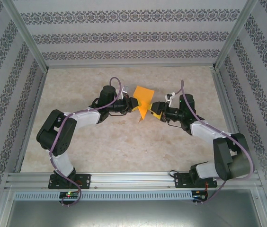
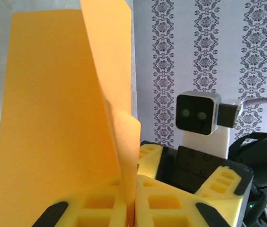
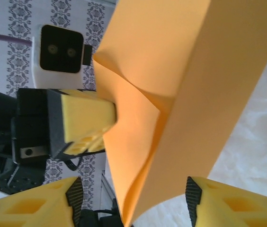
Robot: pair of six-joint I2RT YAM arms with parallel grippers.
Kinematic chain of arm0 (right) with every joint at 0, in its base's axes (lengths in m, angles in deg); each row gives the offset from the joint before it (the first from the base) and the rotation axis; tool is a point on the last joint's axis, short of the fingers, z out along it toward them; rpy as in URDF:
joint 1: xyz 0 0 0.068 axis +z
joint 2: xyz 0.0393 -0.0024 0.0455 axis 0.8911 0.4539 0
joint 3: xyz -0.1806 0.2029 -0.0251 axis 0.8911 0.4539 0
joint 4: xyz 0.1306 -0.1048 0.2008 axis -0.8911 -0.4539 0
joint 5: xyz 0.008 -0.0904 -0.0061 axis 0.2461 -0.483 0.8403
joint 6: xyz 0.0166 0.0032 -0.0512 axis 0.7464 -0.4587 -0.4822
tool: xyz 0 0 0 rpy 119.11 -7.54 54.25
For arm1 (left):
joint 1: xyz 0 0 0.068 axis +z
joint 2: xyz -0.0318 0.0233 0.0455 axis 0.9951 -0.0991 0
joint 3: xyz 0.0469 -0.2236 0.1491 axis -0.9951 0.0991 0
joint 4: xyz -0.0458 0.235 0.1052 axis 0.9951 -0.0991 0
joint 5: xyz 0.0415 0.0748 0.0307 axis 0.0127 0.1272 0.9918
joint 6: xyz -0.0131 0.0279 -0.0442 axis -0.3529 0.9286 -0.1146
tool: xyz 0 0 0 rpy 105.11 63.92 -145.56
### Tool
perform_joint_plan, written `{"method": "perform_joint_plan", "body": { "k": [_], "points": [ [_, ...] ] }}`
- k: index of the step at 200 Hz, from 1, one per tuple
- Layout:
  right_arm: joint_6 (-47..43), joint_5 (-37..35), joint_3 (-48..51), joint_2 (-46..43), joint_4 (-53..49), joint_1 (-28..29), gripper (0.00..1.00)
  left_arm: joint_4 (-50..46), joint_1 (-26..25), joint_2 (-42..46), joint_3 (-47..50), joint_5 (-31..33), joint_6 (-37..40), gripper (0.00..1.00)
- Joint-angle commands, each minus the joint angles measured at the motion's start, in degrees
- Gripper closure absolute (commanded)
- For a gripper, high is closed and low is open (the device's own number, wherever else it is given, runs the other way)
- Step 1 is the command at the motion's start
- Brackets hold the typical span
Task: Fold a paper plane with a square sheet of paper (pick it up from the middle)
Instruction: Turn over the paper at the center of the table.
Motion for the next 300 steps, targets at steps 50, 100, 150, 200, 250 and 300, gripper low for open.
{"method": "perform_joint_plan", "body": {
  "k": [50,100,150,200,250,300],
  "points": [
    [6.82,-0.03,-1.19,5.65,12.35,4.66,0.32,6.04,-0.34,-1.84,-1.2,-0.35,-3.52,0.88],
    [11.01,1.04,-1.24,8.28,19.46,5.59,0.4,7.64,-0.4,-2.61,-1.02,-0.69,-4.17,0.87],
    [10.35,1.33,-1.27,7.16,17.38,5.04,0.59,9.83,-0.38,-3.83,-0.65,-1.48,-5.42,0.85],
    [6.78,0.81,-1.8,5.44,11.21,4.15,0.73,8.55,-0.22,-3.66,-0.9,-1.63,-4.48,0.81],
    [-0.19,-0.69,-2.82,2.66,0.28,2.81,0.85,5.95,0.01,-3.22,-1.43,-1.67,-3.02,0.67],
    [-22.17,-13.06,-10.47,-3.03,-32.87,1.86,0.94,-5.92,0.36,0.01,-4.22,-1.71,5.04,0.49]
  ]
}}
